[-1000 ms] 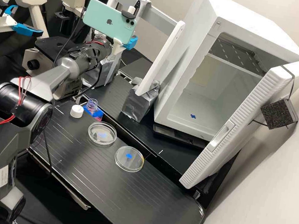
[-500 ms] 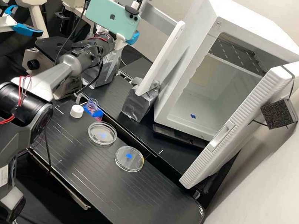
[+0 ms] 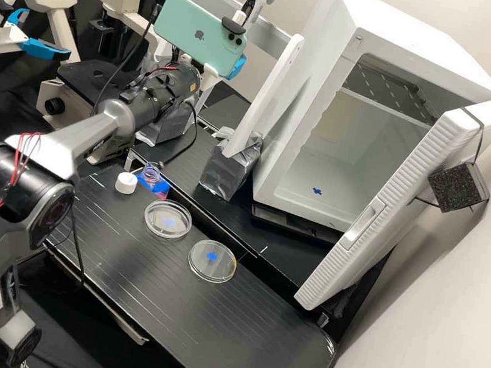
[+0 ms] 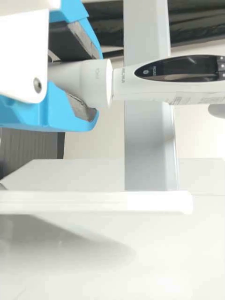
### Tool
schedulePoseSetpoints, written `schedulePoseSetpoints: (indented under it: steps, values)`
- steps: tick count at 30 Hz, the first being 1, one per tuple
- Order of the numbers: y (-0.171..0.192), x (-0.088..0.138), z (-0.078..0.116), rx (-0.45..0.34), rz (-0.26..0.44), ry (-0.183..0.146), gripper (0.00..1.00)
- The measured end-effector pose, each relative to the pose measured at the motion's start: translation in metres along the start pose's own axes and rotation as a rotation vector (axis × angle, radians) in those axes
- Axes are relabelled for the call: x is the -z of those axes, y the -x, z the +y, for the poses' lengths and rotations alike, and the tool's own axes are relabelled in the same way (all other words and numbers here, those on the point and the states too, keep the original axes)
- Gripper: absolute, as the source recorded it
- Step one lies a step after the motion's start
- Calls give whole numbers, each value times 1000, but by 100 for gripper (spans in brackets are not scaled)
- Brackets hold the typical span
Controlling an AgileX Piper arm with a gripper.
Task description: Use the pipette
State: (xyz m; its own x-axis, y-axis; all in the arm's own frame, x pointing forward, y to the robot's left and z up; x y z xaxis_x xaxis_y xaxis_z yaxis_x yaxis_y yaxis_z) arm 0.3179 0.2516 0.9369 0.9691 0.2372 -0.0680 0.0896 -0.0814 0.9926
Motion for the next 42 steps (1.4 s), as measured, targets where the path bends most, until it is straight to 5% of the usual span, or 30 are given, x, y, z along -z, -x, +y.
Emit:
schedulePoseSetpoints:
  steps: [7,9,17,21,24,42]
  values:
    - [43,-12,-1,-27,26,-108,0]
    - [55,-15,-4,-39,42,-114,0]
    - [74,-13,-26,-137,108,-46,0]
    - [77,-16,-43,-145,105,21,0]
    - [77,-20,-52,-138,94,41,0]
    - [69,-48,-82,-87,19,66,0]
